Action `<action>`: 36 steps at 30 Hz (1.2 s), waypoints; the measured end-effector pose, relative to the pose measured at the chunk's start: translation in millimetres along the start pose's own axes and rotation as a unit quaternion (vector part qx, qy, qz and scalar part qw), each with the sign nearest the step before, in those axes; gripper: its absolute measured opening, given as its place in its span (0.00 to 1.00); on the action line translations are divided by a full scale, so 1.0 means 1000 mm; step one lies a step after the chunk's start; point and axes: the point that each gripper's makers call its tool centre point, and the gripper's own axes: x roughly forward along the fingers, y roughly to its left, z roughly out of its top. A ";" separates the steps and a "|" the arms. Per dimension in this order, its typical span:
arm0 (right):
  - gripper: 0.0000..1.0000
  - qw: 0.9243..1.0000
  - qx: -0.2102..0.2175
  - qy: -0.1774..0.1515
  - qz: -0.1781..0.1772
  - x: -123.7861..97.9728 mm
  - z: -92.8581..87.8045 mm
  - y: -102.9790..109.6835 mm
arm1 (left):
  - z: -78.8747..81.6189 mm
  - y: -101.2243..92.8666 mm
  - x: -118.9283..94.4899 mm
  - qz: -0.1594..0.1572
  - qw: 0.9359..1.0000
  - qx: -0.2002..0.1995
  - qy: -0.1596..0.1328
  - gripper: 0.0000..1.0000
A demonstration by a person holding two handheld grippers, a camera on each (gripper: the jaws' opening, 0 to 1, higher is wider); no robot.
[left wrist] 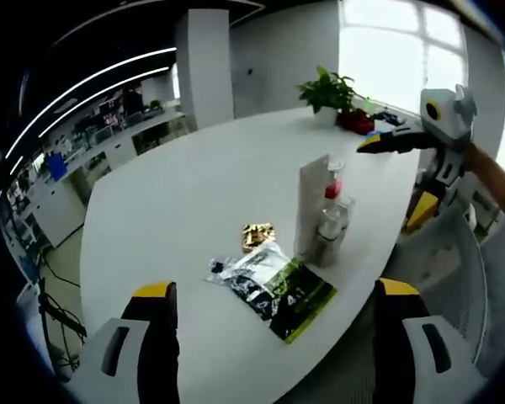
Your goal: Arrange the skincare products in the storage area until every visible bottle or jar stands upright without overlapping.
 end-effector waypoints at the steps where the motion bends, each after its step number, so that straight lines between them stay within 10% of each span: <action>1: 0.99 1.000 0.001 0.001 0.000 0.001 0.000 0.000 | -0.001 0.001 0.000 -0.002 1.000 0.000 0.002 0.95; 22: 1.00 0.998 0.052 0.025 -0.040 0.005 0.000 0.013 | -0.022 0.033 0.028 -0.095 0.990 0.092 0.042 0.97; 36: 1.00 0.994 0.082 0.036 -0.064 0.007 -0.003 0.016 | -0.036 0.058 0.064 -0.175 0.957 0.215 0.089 0.93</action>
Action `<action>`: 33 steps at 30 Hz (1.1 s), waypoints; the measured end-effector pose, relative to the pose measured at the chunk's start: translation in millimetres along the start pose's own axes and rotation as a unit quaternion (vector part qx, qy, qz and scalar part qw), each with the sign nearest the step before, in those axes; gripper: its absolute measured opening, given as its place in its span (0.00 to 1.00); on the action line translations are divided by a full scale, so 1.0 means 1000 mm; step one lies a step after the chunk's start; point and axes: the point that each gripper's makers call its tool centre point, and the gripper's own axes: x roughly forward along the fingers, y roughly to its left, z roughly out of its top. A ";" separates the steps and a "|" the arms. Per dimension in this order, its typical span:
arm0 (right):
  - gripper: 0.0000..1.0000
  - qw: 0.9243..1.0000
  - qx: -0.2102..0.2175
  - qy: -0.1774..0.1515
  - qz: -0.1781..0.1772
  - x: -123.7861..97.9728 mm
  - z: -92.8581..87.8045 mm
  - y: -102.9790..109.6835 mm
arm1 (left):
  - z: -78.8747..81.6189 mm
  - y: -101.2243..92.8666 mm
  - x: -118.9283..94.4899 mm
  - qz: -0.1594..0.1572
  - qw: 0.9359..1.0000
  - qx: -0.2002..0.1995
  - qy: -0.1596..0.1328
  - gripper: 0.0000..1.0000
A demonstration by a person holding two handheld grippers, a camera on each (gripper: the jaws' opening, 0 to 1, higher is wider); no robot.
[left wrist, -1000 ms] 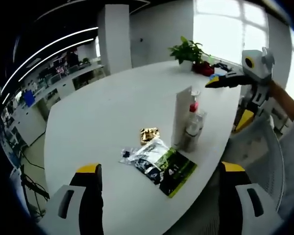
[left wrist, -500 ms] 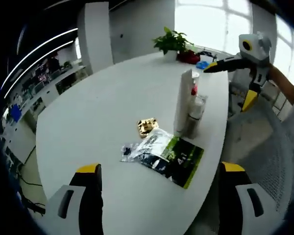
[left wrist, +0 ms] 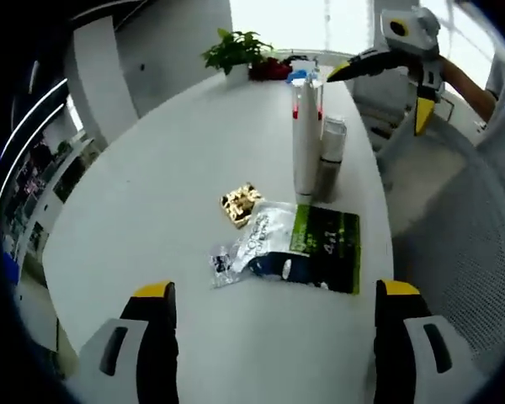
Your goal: Arrange the skincare products in the storage area until every visible bottle or jar stands upright without overlapping.
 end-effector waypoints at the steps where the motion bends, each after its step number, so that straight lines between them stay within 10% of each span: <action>1: 1.00 1.000 0.002 0.001 -0.002 0.000 0.000 0.000 | 0.001 0.002 0.001 -0.004 1.000 0.002 -0.002 0.91; 6: 1.00 1.000 0.006 0.006 -0.007 0.000 -0.001 0.002 | 0.009 0.003 0.007 -0.027 0.999 0.043 -0.012 0.90; 12: 1.00 1.000 0.015 0.011 -0.017 -0.002 -0.005 0.002 | -0.011 0.015 0.019 -0.039 0.991 0.113 0.063 0.85; 20: 1.00 0.999 0.025 0.017 -0.027 -0.005 -0.011 0.001 | 0.006 0.024 0.031 -0.064 0.990 0.129 0.013 0.59; 33: 1.00 0.999 0.035 0.027 -0.028 -0.004 -0.017 0.002 | -0.002 0.030 0.055 -0.126 0.960 0.242 0.062 0.54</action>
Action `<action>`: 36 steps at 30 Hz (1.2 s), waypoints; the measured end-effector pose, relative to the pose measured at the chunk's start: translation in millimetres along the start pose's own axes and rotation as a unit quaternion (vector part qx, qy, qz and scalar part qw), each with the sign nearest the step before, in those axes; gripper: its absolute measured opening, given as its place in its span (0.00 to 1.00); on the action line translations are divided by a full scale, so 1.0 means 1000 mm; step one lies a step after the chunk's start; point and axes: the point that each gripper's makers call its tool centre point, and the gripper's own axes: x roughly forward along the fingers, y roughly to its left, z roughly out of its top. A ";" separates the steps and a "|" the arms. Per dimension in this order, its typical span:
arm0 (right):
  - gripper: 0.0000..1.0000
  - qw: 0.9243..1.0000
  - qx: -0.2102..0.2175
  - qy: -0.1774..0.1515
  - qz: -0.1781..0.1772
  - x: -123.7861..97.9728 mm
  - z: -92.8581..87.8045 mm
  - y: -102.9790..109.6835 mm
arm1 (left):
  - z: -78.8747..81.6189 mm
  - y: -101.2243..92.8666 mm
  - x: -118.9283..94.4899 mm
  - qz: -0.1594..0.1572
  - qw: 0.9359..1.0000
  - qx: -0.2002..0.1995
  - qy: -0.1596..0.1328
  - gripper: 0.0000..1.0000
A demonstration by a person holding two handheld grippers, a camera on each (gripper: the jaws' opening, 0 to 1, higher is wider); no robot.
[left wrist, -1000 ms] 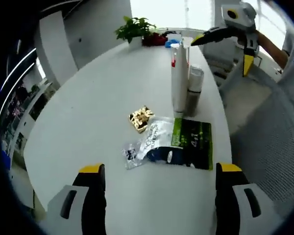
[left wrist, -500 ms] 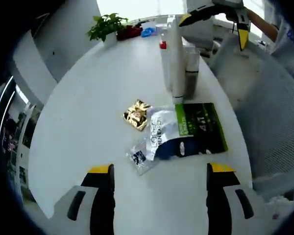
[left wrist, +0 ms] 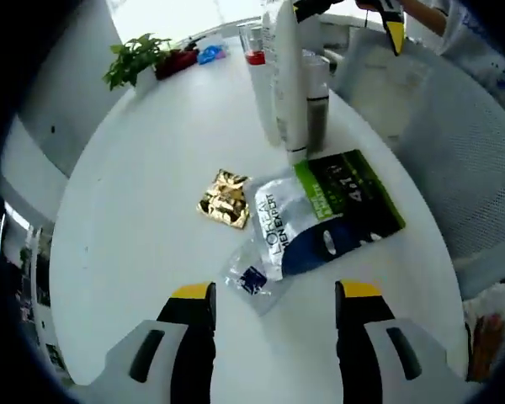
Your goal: Arrange the skincare products in the storage area until every visible bottle or jar stands upright without overlapping.
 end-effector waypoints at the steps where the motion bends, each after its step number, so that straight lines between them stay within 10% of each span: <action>1: 1.00 1.000 0.000 0.002 0.001 0.000 -0.001 0.000 | -0.001 0.002 0.002 -0.002 1.000 0.012 0.007 0.53; 36: 1.00 1.000 0.016 0.014 0.004 0.004 -0.003 -0.005 | -0.009 0.015 0.031 -0.112 0.983 0.132 0.053 0.43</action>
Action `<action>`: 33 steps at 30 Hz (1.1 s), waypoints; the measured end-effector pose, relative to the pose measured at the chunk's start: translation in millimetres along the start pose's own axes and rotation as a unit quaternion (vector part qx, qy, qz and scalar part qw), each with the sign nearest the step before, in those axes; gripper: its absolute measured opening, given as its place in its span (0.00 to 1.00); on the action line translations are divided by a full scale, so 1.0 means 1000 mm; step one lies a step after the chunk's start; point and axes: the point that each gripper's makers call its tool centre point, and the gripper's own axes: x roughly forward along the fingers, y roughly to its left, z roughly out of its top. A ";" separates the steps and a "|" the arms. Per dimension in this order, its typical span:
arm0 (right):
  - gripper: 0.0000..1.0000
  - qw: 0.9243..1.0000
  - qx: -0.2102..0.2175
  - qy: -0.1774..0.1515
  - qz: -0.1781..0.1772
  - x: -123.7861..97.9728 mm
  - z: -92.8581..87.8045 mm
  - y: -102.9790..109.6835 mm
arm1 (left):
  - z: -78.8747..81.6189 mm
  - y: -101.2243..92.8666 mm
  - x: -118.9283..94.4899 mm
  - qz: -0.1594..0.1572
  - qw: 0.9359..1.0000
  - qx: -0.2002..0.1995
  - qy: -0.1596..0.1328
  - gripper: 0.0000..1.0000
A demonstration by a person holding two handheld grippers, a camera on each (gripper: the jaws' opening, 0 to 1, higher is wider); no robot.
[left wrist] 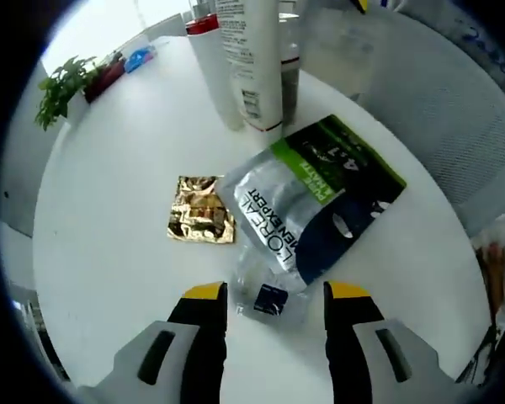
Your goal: Arrange the skincare products in the storage area until every visible bottle or jar stands upright without overlapping.
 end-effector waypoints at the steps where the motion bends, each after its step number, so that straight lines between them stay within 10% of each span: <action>1: 1.00 1.000 0.001 0.001 0.000 0.000 0.000 0.000 | -0.001 0.000 0.000 -0.002 1.000 0.003 0.004 0.43; 33: 1.00 1.000 -0.001 0.005 0.001 0.001 -0.008 -0.006 | -0.011 0.007 0.009 -0.022 0.999 0.010 0.030 0.36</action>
